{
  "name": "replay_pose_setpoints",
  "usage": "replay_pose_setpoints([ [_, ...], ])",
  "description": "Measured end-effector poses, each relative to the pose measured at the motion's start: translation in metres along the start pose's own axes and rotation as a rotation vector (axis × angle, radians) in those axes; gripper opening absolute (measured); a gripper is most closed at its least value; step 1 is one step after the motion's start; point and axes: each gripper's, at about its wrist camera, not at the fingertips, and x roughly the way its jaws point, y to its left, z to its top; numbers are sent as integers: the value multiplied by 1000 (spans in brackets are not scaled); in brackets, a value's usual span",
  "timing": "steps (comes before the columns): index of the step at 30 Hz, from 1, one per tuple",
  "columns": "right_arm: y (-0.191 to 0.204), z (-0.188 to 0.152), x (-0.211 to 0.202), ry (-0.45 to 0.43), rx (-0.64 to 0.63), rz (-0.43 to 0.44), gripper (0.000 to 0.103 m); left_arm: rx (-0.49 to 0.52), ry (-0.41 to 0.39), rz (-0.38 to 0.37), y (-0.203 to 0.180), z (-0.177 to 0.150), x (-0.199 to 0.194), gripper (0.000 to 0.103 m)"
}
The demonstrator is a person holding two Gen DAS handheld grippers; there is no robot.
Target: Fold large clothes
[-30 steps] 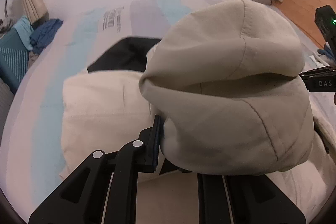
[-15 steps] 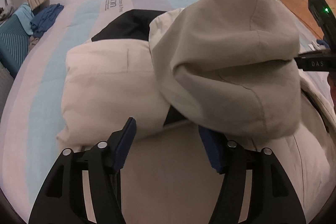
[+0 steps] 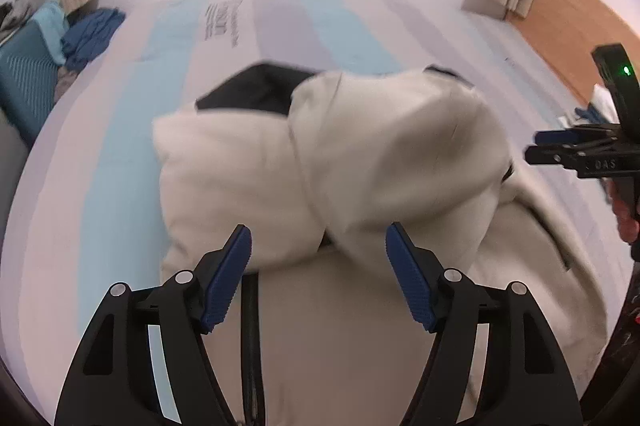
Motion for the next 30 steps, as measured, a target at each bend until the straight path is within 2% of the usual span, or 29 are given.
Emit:
replay_pose_setpoints([
  [4, 17, 39, -4, -64, -16, 83, 62, 6, -46, -79, -8, 34, 5, 76],
  [8, 29, 58, 13, -69, -48, 160, 62, 21, -8, -197, -18, 52, 33, 76],
  [10, 29, 58, 26, -52, -37, 202, 62, 3, 30, -264, -20, 55, 52, 76],
  [14, 28, 46, 50, 5, -44, 213, 62, -38, 71, -316, -15, 48, 78, 88],
  [16, 26, 37, 59, 24, -41, 213, 62, -57, 92, -337, -12, 42, 86, 88],
  [23, 19, 2, 87, 55, -62, 184, 57, 52, 138, -282, -35, 17, 106, 88],
  [30, 17, -16, 106, 53, -113, 142, 57, 89, 171, -237, -46, -4, 128, 89],
])
